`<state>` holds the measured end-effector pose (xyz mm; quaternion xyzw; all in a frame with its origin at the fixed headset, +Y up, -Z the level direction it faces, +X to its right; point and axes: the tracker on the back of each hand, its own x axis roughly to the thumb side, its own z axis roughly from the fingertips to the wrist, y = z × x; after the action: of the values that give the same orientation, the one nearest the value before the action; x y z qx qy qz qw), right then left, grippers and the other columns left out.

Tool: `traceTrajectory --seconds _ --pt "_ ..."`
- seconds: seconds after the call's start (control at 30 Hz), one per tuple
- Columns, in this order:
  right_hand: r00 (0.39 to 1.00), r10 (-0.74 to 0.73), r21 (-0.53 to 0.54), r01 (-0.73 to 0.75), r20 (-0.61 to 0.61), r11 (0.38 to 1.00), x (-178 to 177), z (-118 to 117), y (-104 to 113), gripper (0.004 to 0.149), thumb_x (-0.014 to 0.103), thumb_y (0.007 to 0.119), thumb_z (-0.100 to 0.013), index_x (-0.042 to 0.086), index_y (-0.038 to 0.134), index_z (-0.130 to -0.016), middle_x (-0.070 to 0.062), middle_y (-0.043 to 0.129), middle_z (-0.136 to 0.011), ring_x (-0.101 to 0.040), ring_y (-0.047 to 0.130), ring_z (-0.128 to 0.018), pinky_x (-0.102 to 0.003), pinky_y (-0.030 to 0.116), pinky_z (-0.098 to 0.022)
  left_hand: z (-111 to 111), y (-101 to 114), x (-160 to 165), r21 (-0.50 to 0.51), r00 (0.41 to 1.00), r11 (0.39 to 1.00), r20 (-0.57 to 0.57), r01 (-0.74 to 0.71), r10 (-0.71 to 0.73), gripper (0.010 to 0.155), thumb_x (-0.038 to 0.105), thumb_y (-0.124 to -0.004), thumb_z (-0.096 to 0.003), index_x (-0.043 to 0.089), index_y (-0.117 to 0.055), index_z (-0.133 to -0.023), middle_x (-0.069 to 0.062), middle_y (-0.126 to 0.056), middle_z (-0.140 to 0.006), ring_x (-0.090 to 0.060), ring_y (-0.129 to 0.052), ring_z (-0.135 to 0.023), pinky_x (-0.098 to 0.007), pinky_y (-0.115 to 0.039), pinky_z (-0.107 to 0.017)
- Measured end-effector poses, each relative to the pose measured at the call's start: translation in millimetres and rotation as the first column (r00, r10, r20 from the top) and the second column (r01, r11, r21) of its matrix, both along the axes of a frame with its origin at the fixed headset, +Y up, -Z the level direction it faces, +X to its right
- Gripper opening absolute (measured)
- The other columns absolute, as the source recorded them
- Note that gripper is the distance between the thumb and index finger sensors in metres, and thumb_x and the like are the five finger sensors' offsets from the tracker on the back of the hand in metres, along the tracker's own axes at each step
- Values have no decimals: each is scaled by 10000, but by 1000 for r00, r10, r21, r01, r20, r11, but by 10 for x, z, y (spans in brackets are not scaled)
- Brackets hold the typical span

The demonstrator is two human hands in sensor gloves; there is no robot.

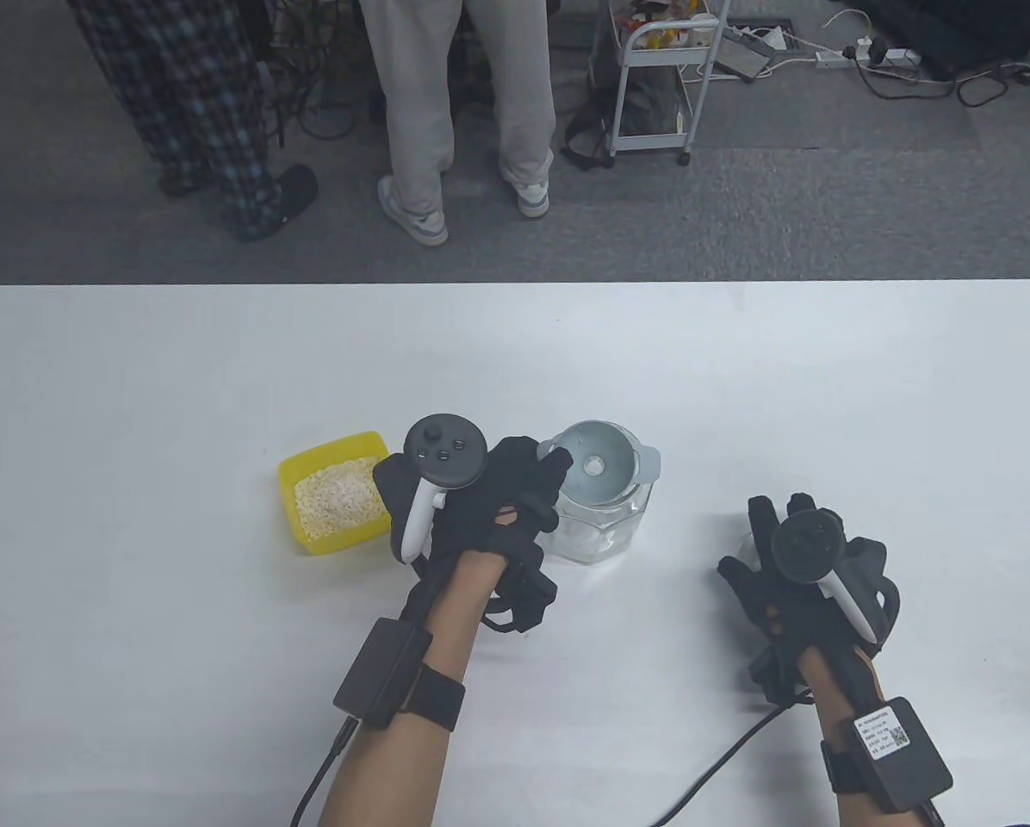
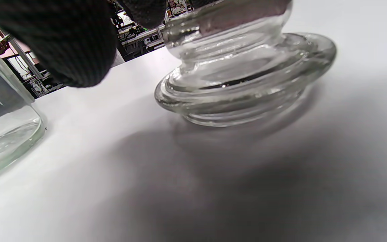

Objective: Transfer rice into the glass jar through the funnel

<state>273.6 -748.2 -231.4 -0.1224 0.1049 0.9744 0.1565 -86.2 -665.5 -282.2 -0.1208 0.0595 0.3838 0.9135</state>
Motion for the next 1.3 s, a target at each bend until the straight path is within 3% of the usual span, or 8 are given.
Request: traceTrajectory --seconds 0.07,0.2,0.3,0.63,0.77,1.0,1.17,1.3 --pt "1000 -3 6 3 -3 1000 -2 -1 2 829 689 790 -370 360 431 -1040 -127 278 -1163 -471 280 -1071 -710 342 -713 -1 20 16 5 1000 1000 -8 29 -29 451 680 -824 -561 337 -858 -852 78 -1052 -709 -27 -1182 -452 -309 -1017 -378" --pt "1000 -11 20 11 -5 1000 -4 -6 7 826 689 792 -370 360 437 -1040 -127 282 -1164 -471 285 -1071 -711 345 -712 3 96 94 76 970 967 -9 244 -244 472 711 -799 -543 345 -873 -833 76 -1058 -685 -33 -1183 -438 -316 -1014 -374" --pt "1000 -11 20 11 -5 1000 -5 -7 3 824 689 791 -370 362 438 -1039 -127 284 -1164 -473 284 -1070 -711 345 -712 -11 79 155 75 957 954 -9 289 -289 487 726 -781 -539 347 -881 -828 67 -1061 -684 -52 -1183 -441 -332 -1009 -377" --pt "999 -45 31 45 11 998 41 -3 21 823 686 789 -373 367 426 -1040 -125 285 -1166 -473 264 -1070 -713 333 -710 28 43 134 90 971 967 -4 239 -239 551 721 -707 -553 324 -857 -904 9 -1034 -780 -125 -1174 -545 -385 -986 -440" --pt "998 -56 16 55 23 998 78 -15 -23 823 685 789 -374 364 427 -1040 -128 288 -1164 -473 264 -1069 -712 331 -712 144 105 -74 124 990 982 -11 142 -141 585 707 -711 -556 304 -825 -965 -34 -1003 -862 -195 -1148 -636 -439 -958 -494" --pt "999 -36 40 36 8 999 34 4 18 823 685 788 -373 363 430 -1040 -125 289 -1164 -473 265 -1069 -711 334 -711 358 94 -712 232 953 933 -194 277 -234 603 684 -723 -558 298 -771 -1019 -65 -928 -967 -271 -1078 -766 -505 -912 -558" --pt "1000 -21 41 21 0 999 15 15 23 824 689 785 -372 364 429 -1040 -125 293 -1164 -470 272 -1069 -711 339 -710 494 65 -1092 297 864 830 -346 471 -367 625 675 -753 -546 297 -741 -1043 -111 -795 -1078 -341 -951 -915 -566 -857 -608" --pt "1000 -23 33 22 5 999 25 7 6 819 686 786 -374 365 432 -1039 -127 291 -1164 -472 269 -1069 -712 337 -709 566 -30 -1401 230 761 758 -437 610 -480 657 676 -755 -547 288 -688 -1073 -132 -697 -1135 -376 -864 -981 -594 -817 -638"
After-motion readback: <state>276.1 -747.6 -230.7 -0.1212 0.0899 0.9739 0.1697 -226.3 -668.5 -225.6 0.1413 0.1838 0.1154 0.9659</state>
